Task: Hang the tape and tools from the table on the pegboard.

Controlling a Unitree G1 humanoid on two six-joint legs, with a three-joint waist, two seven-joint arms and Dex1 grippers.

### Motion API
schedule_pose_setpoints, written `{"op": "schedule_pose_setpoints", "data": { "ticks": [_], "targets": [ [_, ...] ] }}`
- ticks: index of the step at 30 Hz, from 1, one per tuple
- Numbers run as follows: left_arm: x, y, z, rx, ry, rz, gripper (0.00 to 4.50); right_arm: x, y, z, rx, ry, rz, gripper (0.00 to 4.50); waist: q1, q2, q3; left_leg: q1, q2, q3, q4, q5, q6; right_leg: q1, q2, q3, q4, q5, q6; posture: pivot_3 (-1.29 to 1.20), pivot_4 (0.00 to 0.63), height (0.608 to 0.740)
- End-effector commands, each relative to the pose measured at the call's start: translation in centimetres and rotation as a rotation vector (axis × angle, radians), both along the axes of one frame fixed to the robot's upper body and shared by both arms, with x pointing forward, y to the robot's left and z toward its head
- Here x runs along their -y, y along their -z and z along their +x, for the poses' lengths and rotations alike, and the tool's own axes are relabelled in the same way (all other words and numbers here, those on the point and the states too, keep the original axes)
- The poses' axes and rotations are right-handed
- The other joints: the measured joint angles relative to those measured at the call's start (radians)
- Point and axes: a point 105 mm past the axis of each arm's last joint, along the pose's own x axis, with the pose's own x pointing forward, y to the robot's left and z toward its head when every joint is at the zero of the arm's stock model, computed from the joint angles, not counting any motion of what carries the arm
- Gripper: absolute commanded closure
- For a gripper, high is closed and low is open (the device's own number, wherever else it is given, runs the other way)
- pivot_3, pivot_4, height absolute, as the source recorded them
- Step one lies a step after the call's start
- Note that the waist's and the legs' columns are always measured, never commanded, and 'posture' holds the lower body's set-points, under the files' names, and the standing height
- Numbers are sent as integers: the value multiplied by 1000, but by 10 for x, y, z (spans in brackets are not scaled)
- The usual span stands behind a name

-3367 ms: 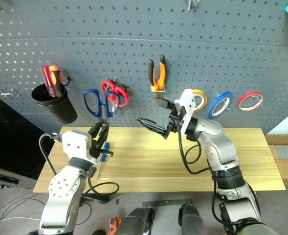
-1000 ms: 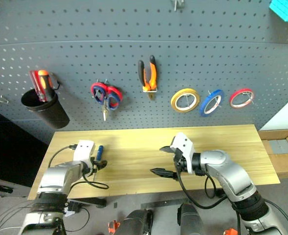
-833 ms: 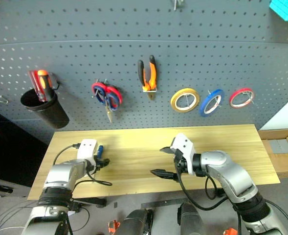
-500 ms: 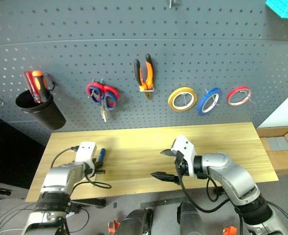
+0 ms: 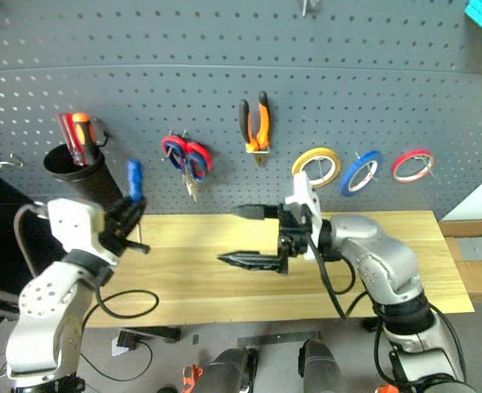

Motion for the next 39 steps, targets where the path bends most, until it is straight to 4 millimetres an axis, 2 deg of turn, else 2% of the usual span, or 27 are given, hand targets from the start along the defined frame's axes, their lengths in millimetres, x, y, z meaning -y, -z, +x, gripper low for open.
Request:
{"op": "schedule_pose_setpoints", "data": {
  "ticks": [1, 7, 9, 11, 14, 19, 23, 25, 28, 30, 34, 39],
  "targets": [
    [-8, -49, -2, 181, -23, 1, 4119, 0, -20, 13, 100, 79, 67, 0, 4, -5, -7, 0, 0, 0, 0, 0, 0, 0, 0, 0, 0, 0, 0, 90, 128, 740],
    [-16, -101, 11, 335, -9, 4, 4119, -2, -21, 18, 133, 103, 62, 0, 9, -11, -22, -1, -1, 0, 0, 0, 0, 0, 0, -3, -1, 0, 0, 58, 107, 740],
    [-24, -114, 15, 375, -28, 13, 4119, -1, -23, 19, 145, 116, 66, 0, 4, -12, -26, -1, 0, 0, 0, 0, -1, -1, 1, -3, 0, 0, 0, 51, 104, 740],
    [-32, -119, 21, 384, -54, 15, 4119, -1, -26, 21, 155, 131, 74, 0, 1, -12, -31, 0, 0, 0, 0, 1, -2, -1, 1, -3, 0, 0, 0, 45, 98, 740],
    [-46, -108, 34, 344, -109, 3, 4119, -3, -27, 23, 166, 150, 70, 0, -6, -11, -37, 1, 0, 2, 0, 1, -1, -1, 1, -1, 1, 0, 0, 36, 93, 740],
    [-71, -70, 48, 280, -183, -36, 4119, -5, -24, 24, 167, 173, 58, 0, -10, -11, -45, 2, 0, 3, 0, 1, -2, -1, 2, -1, 2, 0, 0, 4, 89, 740],
    [-79, -58, 48, 267, -207, -34, 4119, -3, -22, 24, 167, 181, 48, 0, -17, -15, -48, 1, 0, 3, 0, 1, -2, -1, 2, 0, 2, 0, 0, 0, 89, 740],
    [-86, -46, 52, 206, -259, -54, 4119, -3, -22, 24, 165, 181, 47, 0, -17, -16, -50, 1, 0, 2, 0, 1, -2, -1, 2, -1, 2, 0, 0, 2, 88, 740],
    [-84, -38, 55, 154, -246, -99, 4119, -3, -22, 24, 165, 179, 46, 0, -20, -15, -59, 1, 0, 3, 0, 1, -2, -1, 2, 0, 2, 0, 0, 6, 86, 740],
    [-81, -39, 52, 156, -207, -127, 3405, -5, -22, 24, 164, 175, 45, 0, -23, -15, -62, 1, 0, 2, 0, 1, -2, -1, 2, -1, 2, 0, 0, 11, 86, 740],
    [-90, -44, 44, 176, -253, -133, 2175, -6, -20, 24, 156, 165, 44, 0, -26, -16, -63, 2, 0, 3, 1, 1, -1, 0, 2, 0, 3, 0, 0, 19, 89, 740],
    [-95, -54, 30, 213, -263, -83, 472, -1, -12, 28, 131, 174, 23, 0, -26, -16, -64, 3, 0, 3, 1, 1, -2, 0, 2, 1, 3, 0, -1, 35, 105, 740]
  ]
}}
